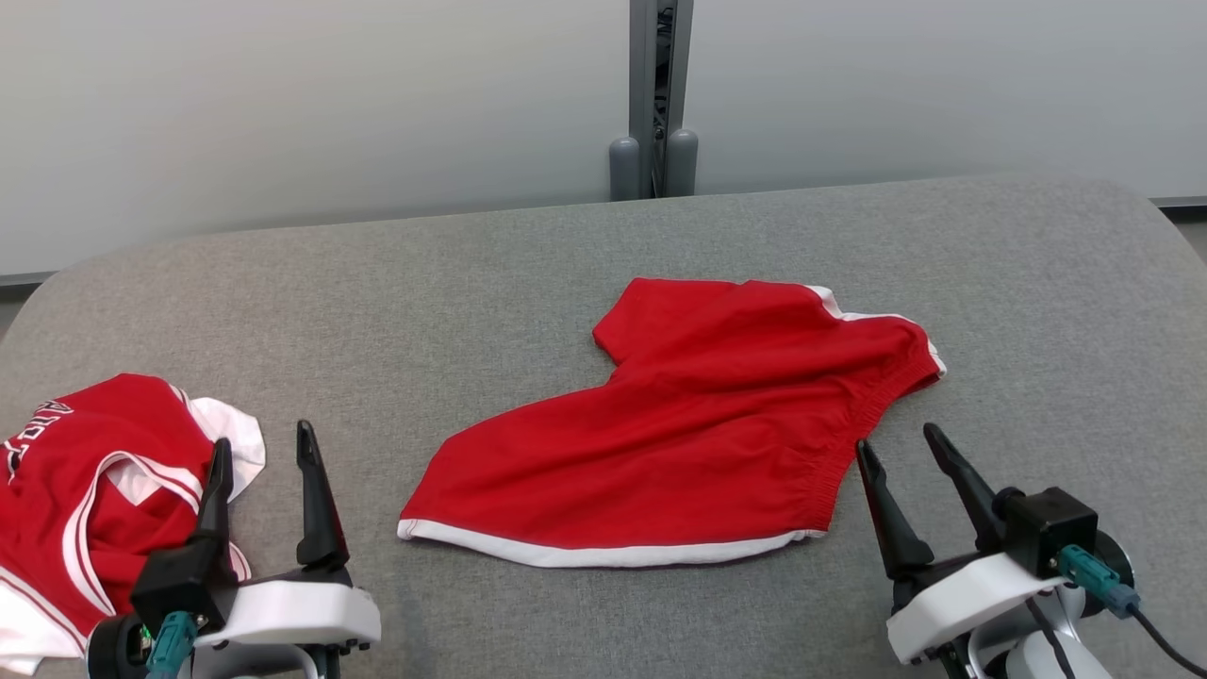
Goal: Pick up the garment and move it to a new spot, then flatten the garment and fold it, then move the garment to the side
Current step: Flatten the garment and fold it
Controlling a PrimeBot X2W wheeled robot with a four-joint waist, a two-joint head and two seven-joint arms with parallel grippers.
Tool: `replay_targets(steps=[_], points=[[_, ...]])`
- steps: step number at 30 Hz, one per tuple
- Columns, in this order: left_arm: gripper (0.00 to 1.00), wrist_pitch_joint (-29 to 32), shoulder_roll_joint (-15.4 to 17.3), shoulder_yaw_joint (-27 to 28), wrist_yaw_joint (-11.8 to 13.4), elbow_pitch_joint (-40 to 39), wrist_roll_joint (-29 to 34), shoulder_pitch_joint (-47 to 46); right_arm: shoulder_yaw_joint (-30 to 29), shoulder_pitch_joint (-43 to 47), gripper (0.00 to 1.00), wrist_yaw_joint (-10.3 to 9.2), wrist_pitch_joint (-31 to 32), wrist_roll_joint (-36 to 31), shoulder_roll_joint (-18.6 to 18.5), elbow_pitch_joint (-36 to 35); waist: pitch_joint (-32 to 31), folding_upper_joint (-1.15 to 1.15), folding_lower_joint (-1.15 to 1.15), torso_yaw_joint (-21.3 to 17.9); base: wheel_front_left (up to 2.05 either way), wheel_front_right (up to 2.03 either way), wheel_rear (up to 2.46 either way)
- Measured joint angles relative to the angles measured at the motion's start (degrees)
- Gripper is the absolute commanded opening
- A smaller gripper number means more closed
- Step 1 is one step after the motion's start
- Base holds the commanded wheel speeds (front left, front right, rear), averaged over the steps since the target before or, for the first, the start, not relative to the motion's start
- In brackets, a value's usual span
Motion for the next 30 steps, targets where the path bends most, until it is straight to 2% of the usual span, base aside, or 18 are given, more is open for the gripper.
replay_targets(steps=[7,18,30], points=[[1.0,0.0,0.0,0.0,0.2,0.8,-2.4,2.7,1.0,2.0,1.0,0.0,0.0,0.4,0.3,0.1,-0.2,0.0,0.0,-0.9,0.0,0.0,0.0],[1.0,0.0,0.0,0.1,-1.6,3.9,-2.9,1.7,1.5,2.1,1.0,0.0,0.0,0.9,0.3,1.8,0.7,0.0,0.0,-1.3,0.0,0.0,0.0],[1.0,0.0,0.0,-3.4,-4.1,11.1,-2.6,-0.7,12.2,-2.1,1.0,0.0,0.0,4.6,-4.8,8.8,3.3,0.0,0.0,0.3,0.0,0.0,0.0]])
